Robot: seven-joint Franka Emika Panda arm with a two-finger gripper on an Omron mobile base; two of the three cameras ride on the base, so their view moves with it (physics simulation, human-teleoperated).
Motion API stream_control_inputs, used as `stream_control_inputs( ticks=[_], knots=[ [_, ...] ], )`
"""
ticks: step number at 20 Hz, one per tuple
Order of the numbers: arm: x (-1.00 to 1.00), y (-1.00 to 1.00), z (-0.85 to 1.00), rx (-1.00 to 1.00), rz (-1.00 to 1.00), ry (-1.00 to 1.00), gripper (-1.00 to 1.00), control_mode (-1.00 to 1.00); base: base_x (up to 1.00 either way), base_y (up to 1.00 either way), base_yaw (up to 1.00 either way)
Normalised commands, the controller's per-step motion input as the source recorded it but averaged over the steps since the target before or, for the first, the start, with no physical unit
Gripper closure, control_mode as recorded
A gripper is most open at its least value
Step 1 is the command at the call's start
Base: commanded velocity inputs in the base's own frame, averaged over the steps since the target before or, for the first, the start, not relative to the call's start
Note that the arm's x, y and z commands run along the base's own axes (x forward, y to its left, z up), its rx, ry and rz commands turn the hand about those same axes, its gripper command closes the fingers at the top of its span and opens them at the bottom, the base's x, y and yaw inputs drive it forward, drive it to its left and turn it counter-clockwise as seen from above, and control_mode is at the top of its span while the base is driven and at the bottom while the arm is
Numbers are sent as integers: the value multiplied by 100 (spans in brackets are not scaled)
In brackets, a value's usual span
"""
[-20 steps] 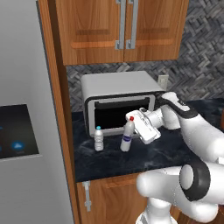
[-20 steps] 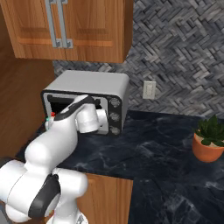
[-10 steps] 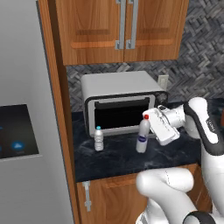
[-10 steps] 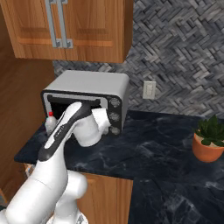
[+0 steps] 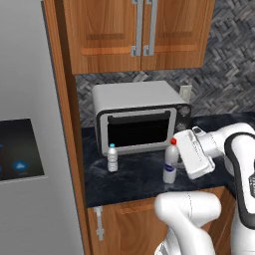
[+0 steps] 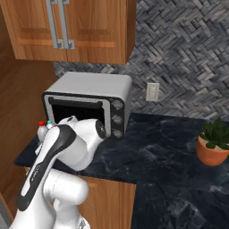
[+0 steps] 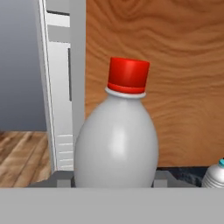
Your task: Take the bottled waters from the counter and place them in the freezer to freeze. Close the freezer door after placing the bottles.
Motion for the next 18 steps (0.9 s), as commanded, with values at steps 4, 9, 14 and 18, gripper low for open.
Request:
stream_control_inputs(
  ticks=[4,9,14,18],
  knots=[
    [-1,0,2,1,1,1,100,-100,0,0,0],
    [0,0,0,0,0,0,100,-100,0,0,0],
    [-36,0,0,0,0,0,100,100,-40,0,0],
    [0,0,0,0,0,0,100,100,-99,4,0]
  ],
)
